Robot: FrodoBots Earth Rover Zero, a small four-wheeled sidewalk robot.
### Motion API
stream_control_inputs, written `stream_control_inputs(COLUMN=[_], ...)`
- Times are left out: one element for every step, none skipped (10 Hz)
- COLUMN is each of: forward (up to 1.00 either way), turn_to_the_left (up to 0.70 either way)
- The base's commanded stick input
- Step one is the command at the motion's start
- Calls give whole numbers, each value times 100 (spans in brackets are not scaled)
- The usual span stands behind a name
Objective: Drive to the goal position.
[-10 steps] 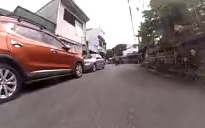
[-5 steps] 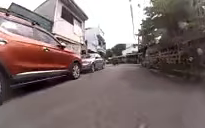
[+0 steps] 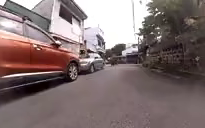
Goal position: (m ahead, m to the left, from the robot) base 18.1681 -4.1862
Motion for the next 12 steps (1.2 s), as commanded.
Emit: stream_control_inputs(forward=[70, 70, 70, 70, 70, 70, 70, 70, 70, 70, 70, 70], turn_to_the_left=[0, 0, 0, 0, 0, 0, 0, 0, 0, 0, 0, -14])
